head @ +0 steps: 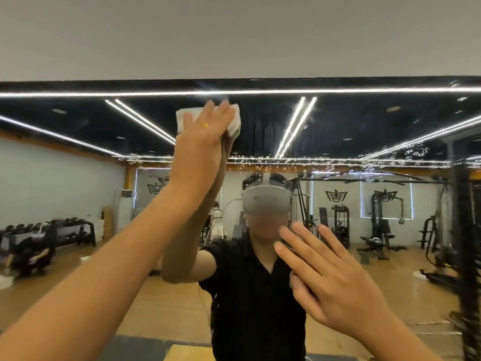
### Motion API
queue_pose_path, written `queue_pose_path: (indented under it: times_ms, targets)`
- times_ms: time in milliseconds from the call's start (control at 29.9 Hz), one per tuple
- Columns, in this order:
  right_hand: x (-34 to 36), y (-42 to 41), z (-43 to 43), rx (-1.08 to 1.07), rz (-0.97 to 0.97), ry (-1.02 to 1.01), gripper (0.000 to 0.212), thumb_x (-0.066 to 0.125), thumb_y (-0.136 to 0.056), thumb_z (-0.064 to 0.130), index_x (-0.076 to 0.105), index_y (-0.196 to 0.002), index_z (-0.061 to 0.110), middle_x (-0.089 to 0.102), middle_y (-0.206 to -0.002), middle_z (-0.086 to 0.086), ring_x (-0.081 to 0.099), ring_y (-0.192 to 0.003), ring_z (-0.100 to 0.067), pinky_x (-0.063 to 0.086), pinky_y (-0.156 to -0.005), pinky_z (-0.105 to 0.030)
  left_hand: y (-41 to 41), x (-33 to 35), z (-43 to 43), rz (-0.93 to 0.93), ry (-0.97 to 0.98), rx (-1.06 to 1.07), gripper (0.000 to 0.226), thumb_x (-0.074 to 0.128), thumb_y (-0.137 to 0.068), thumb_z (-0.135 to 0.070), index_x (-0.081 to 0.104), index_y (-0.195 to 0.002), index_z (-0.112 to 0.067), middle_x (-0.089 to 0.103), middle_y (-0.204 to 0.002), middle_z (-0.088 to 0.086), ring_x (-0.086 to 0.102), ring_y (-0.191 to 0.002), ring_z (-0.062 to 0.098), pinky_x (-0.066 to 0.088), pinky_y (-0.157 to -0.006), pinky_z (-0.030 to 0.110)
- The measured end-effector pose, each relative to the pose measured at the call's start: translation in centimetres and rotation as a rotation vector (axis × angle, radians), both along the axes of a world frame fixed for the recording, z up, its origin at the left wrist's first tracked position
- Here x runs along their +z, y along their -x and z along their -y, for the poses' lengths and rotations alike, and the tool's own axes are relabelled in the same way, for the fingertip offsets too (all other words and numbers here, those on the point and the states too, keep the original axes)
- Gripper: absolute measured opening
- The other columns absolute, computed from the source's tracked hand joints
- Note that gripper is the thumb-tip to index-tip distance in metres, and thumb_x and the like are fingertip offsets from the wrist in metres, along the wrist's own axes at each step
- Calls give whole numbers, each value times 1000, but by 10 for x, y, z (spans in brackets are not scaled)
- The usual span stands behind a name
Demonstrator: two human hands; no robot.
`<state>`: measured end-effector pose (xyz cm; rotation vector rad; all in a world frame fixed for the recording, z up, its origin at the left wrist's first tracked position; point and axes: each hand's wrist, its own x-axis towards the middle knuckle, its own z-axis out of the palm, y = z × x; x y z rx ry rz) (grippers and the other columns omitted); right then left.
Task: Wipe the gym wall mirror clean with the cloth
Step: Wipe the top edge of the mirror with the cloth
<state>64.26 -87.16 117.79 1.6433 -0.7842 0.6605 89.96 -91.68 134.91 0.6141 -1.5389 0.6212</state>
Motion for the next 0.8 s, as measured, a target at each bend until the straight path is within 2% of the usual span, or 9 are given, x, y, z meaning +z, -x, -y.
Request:
queue_pose_path:
  times_ms: [100, 167, 267, 368, 401, 501, 535, 669, 802]
  targets:
    - [3, 0, -1, 13, 0, -26, 54, 52, -100, 31, 50, -152, 16, 38, -164, -6, 30, -155, -24, 29, -122, -54, 14, 40, -13, -5, -4, 32, 51, 43, -102, -3, 53, -150, -16, 50, -155, 8, 43, -144, 32, 36, -117, 49]
    - [4, 3, -5, 7, -11, -65, 55, 51, -100, 32, 49, -153, 18, 35, -165, -4, 26, -156, -23, 26, -122, -56, 18, 50, -14, -53, 37, 24, 49, 45, -103, -6, 55, -148, -23, 55, -148, 8, 50, -136, 32, 44, -113, 44]
    - [4, 14, -13, -25, -36, -60, 57, 51, -98, 35, 50, -152, 17, 36, -165, -4, 25, -156, -23, 19, -123, -59, 19, 33, -17, -98, 9, -11, 42, 47, -107, -12, 57, -146, -23, 57, -144, 14, 55, -130, 33, 46, -110, 37]
    - [10, 42, -22, -25, -4, -37, 57, 51, -98, 34, 50, -152, 15, 35, -165, -5, 26, -156, -24, 16, -125, -58, 22, -4, -29, -98, -38, -68, 40, 50, -105, -5, 59, -143, -10, 57, -141, 23, 55, -127, 34, 41, -108, 23]
    - [12, 50, -23, -33, -11, -38, 58, 51, -99, 35, 48, -153, 16, 34, -166, -5, 25, -156, -24, 15, -126, -58, 24, -19, -30, -99, -18, -88, 39, 50, -105, -5, 59, -142, -7, 58, -140, 25, 56, -127, 36, 42, -108, 22]
    - [12, 60, -19, -61, -46, -42, 59, 50, -99, 36, 45, -156, 18, 31, -167, -6, 24, -157, -25, 18, -125, -58, 25, -47, -23, -78, 20, 13, 40, 49, -105, -13, 59, -144, -11, 61, -140, 23, 63, -119, 43, 54, -100, 54]
    - [11, 60, -17, -61, -46, -37, 59, 49, -99, 36, 45, -156, 18, 32, -167, -7, 24, -157, -26, 20, -124, -59, 26, -45, -21, -87, 26, 43, 40, 49, -105, -13, 59, -144, -13, 61, -140, 22, 64, -119, 43, 54, -99, 59]
    - [10, 60, -15, -59, -40, -29, 60, 49, -100, 37, 43, -157, 17, 31, -167, -8, 23, -157, -26, 22, -124, -57, 38, 0, -17, -124, 54, 58, 41, 47, -106, -9, 60, -144, -16, 63, -137, 17, 62, -122, 34, 51, -103, 46]
    - [9, 61, -14, -66, -45, -30, 61, 47, -101, 38, 41, -157, 17, 30, -167, -8, 22, -157, -26, 21, -124, -57, 40, 43, -13, -149, 24, 127, 42, 44, -100, -7, 63, -136, -18, 66, -123, 18, 60, -109, 43, 50, -89, 49]
